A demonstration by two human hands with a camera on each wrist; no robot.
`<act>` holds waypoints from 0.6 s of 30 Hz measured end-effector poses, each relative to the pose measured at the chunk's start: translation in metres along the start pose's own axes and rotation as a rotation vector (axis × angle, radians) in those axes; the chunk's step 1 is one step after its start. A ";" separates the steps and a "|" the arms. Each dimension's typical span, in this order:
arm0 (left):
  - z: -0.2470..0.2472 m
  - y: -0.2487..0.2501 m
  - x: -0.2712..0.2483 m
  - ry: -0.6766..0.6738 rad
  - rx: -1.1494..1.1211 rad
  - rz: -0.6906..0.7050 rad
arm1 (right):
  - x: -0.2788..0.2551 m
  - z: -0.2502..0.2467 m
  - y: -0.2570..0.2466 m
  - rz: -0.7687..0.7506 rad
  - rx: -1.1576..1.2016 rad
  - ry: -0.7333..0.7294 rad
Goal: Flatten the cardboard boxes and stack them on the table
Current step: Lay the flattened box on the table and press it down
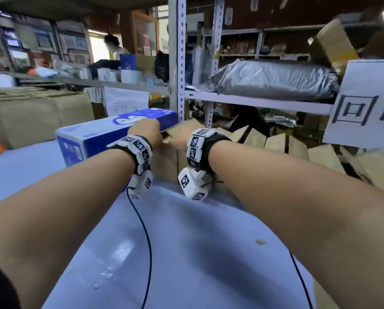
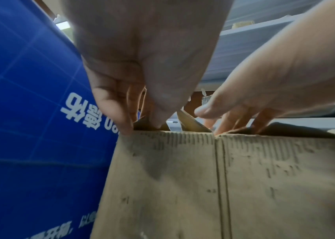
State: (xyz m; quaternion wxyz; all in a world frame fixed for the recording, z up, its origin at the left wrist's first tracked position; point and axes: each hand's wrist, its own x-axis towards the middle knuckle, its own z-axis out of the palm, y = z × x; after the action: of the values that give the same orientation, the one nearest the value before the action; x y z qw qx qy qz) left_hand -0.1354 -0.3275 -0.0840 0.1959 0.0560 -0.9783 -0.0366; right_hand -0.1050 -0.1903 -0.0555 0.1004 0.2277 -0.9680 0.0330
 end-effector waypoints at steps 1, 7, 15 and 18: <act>0.000 0.000 0.003 0.018 -0.001 -0.005 | 0.000 0.002 0.003 -0.015 0.003 -0.007; -0.006 -0.006 0.014 0.122 -0.157 -0.063 | 0.001 0.012 0.018 0.140 0.084 -0.039; -0.005 0.000 0.016 0.185 -0.489 -0.143 | 0.009 0.007 0.017 0.207 0.140 -0.082; 0.007 0.005 0.016 0.119 -0.576 -0.194 | 0.006 0.011 0.026 0.275 0.099 -0.064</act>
State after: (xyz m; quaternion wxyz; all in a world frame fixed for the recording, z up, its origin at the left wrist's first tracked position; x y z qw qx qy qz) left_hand -0.1533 -0.3244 -0.0838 0.2564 0.0934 -0.9046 -0.3274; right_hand -0.1239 -0.1704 -0.0653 0.0526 0.0988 -0.9899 0.0870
